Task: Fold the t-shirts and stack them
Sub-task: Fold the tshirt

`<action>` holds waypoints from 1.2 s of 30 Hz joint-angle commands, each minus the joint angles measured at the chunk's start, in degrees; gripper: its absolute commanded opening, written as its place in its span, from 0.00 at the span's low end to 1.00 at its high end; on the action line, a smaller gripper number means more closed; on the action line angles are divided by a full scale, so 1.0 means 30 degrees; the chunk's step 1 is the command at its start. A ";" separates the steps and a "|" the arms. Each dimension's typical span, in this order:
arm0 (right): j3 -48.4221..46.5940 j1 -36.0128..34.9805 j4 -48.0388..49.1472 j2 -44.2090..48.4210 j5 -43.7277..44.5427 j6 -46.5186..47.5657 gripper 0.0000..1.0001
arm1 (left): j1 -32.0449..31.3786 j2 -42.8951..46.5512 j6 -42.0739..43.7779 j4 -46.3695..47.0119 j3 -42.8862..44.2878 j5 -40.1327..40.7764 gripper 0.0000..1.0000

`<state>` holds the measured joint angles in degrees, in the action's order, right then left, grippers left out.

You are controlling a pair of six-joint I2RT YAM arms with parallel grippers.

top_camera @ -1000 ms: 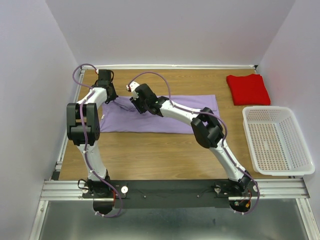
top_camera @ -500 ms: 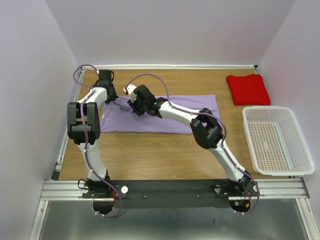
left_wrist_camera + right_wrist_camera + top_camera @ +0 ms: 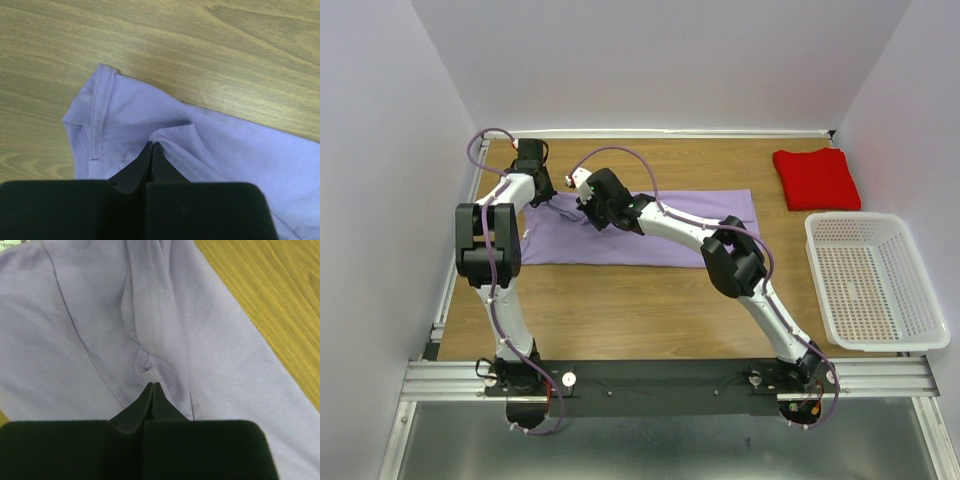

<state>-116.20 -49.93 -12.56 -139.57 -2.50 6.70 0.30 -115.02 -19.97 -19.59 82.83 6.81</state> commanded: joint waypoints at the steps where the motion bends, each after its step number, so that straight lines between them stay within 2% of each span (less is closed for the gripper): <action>1: -0.0173 -0.0172 0.0143 0.0145 -0.0454 0.0344 0.00 | -0.0040 -0.0360 -0.0112 -0.0295 0.0692 0.0045 0.02; 19: 0.1233 -0.0172 0.0172 0.1814 -0.2240 0.0229 0.01 | -0.0040 -0.0361 0.0005 -0.0382 0.0604 0.0162 0.02; 26: 0.1820 -0.0201 0.0172 0.2344 -0.1628 0.0842 0.01 | -0.0040 -0.0214 0.0034 -0.0441 0.0633 0.0075 0.02; 27: 0.1820 -0.0173 0.0172 0.2285 -0.1598 0.0988 0.16 | -0.0069 -0.0214 0.0092 -0.0412 0.0633 0.0045 0.02; 29: 0.1762 -0.0202 0.0172 0.2022 -0.1452 0.1660 0.32 | -0.0040 -0.0272 0.0122 -0.0470 0.0663 0.0074 0.02; 33: 0.1324 -0.0464 0.0172 0.1407 -0.1158 0.2190 0.45 | -0.0040 -0.0273 0.0093 -0.0500 0.0634 -0.0042 0.02; 36: 0.0972 -0.0553 0.0172 0.0939 -0.1071 0.2337 0.45 | -0.0040 -0.0331 0.0122 -0.0558 0.0633 -0.0044 0.02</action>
<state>-111.53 -50.35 -12.47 -134.43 -6.85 11.60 0.25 -115.52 -19.92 -20.01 83.88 6.81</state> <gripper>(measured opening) 0.451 0.020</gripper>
